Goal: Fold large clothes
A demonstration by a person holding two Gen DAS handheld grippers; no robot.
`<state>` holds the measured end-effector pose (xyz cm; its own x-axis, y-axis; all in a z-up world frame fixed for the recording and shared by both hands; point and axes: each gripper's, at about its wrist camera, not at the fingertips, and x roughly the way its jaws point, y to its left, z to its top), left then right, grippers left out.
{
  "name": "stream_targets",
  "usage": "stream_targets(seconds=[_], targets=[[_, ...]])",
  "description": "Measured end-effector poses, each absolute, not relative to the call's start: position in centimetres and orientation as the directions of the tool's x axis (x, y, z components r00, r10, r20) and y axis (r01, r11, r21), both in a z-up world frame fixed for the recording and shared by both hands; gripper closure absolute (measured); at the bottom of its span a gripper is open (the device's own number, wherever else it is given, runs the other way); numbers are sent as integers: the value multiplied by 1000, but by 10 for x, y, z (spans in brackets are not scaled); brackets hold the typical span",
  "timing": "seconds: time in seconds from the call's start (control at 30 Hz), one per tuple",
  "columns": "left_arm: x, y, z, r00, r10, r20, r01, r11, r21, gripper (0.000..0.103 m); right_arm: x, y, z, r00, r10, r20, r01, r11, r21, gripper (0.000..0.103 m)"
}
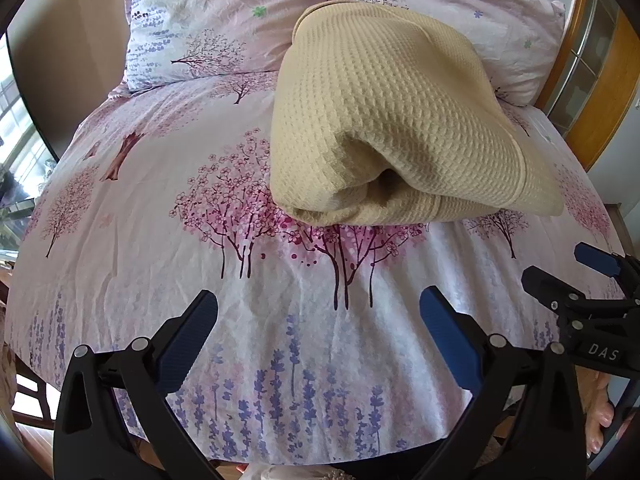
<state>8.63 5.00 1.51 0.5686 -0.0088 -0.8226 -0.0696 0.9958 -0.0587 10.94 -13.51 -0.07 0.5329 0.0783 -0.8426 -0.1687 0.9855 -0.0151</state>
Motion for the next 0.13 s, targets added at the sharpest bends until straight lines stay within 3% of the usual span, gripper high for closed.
stream_targets(seconds=[0.13], targets=[[87, 52, 15, 566, -8, -824, -72, 996, -59, 1, 109, -135, -1, 532, 78, -843, -169, 986, -15, 2]])
